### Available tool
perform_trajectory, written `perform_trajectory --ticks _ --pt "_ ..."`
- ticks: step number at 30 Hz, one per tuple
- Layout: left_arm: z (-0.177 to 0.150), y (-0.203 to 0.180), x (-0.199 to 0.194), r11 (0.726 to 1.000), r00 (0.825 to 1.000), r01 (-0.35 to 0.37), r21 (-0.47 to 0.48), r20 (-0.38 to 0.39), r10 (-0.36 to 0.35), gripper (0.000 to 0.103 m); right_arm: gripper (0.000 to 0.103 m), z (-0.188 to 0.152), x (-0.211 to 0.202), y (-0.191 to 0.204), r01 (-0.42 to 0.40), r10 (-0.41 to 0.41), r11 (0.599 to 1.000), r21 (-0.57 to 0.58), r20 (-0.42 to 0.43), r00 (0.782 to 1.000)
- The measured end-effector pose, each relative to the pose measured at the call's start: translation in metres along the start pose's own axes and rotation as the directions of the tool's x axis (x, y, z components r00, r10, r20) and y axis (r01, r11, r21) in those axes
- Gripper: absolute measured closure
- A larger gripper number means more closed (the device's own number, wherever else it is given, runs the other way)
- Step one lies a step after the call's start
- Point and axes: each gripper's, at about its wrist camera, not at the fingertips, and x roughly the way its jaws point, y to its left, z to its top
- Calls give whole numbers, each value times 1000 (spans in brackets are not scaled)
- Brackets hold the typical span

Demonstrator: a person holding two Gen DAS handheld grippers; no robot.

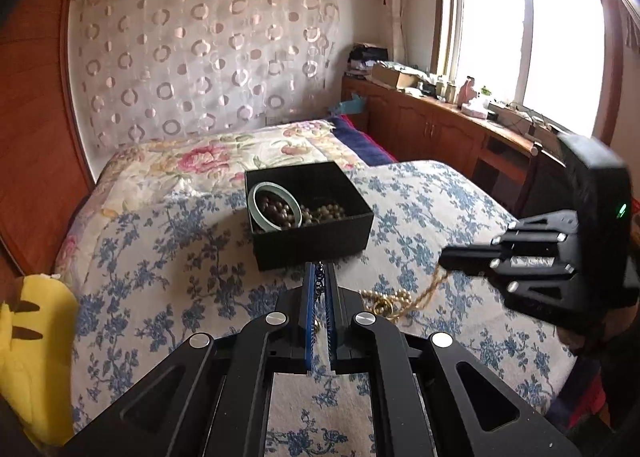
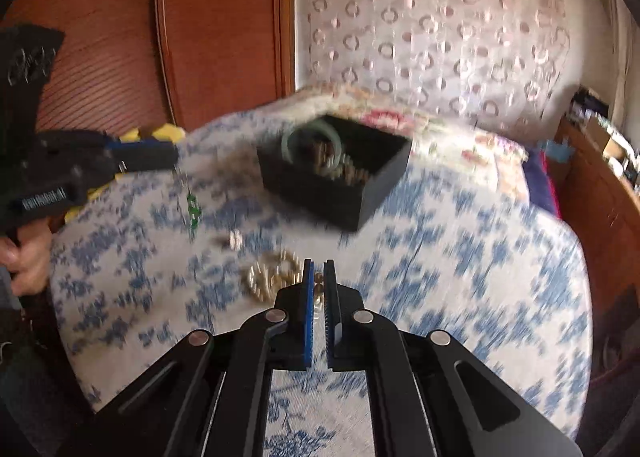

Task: Organize jewelry
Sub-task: 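Grasp the green pendant with the left gripper while the right gripper grasps the gold-and-pearl necklace, then carry the pendant and necklace into the black box and open both grippers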

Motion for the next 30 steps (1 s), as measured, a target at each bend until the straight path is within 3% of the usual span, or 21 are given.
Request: perform_trajectory --ticks 11,30 --pt "25 5 -10 1000 998 8 5 56 -9 99 98 63 -46 -3 51 -44 998 -44 139 989" --pt "58 14 -13 1000 994 11 20 107 -13 99 98 128 -76 -8 92 -67 992 -86 253 965"
